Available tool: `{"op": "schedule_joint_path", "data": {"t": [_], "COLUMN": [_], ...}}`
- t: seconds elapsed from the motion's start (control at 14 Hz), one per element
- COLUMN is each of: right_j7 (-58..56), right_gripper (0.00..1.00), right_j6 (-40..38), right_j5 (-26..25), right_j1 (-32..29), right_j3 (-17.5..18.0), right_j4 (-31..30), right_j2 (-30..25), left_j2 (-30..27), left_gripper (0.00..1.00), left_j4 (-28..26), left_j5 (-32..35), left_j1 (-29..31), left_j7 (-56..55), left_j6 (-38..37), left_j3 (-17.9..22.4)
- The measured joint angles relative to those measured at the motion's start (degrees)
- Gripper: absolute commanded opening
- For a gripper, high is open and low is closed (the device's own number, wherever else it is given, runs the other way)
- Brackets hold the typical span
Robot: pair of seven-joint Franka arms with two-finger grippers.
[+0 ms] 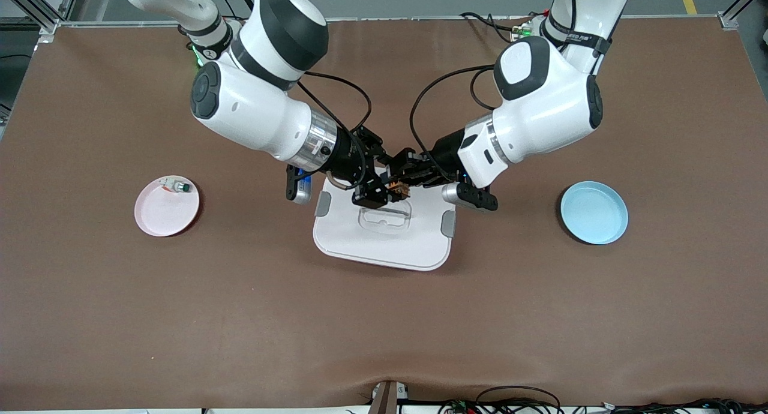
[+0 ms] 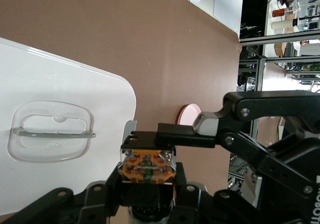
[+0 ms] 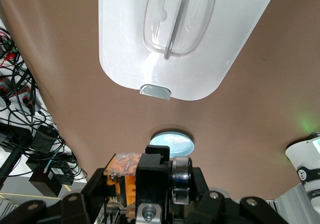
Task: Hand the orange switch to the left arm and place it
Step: 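Close the left gripper on the switch held by the right gripper, then open the right gripper while the left gripper pulls the switch away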
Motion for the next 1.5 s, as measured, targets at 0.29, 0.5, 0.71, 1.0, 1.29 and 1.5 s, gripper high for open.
{"op": "schedule_joint_path", "data": {"t": [0.29,0.5,0.71,1.0,1.29,1.5], "right_j7": [0.0,0.0,0.0,0.1,-0.2,-2.7], "right_gripper": [0.28,0.83,1.0,1.0,1.0,1.0], "right_j6": [0.0,0.0,0.0,1.1,1.8,-1.7], "right_j5": [0.0,0.0,0.0,0.0,0.0,0.0], "right_j1": [0.0,0.0,0.0,0.1,0.0,-0.8], "right_j3": [0.0,0.0,0.0,0.0,-0.3,-0.7], "right_j4": [0.0,0.0,0.0,0.0,0.0,0.3], "right_j2": [0.0,0.0,0.1,0.2,0.2,0.2], "left_j2": [0.0,0.0,0.0,0.0,0.0,-0.6], "left_gripper": [0.0,0.0,0.0,0.0,0.0,0.0], "left_j4": [0.0,0.0,0.0,0.0,0.0,0.0], "left_j5": [0.0,0.0,0.0,0.0,0.0,0.0], "left_j1": [0.0,0.0,0.0,0.1,0.3,0.4], "left_j7": [0.0,0.0,0.0,0.0,0.0,-0.3], "left_j6": [0.0,0.0,0.0,0.0,0.0,-0.5], "left_j3": [0.0,0.0,0.0,0.1,0.1,0.1]}}
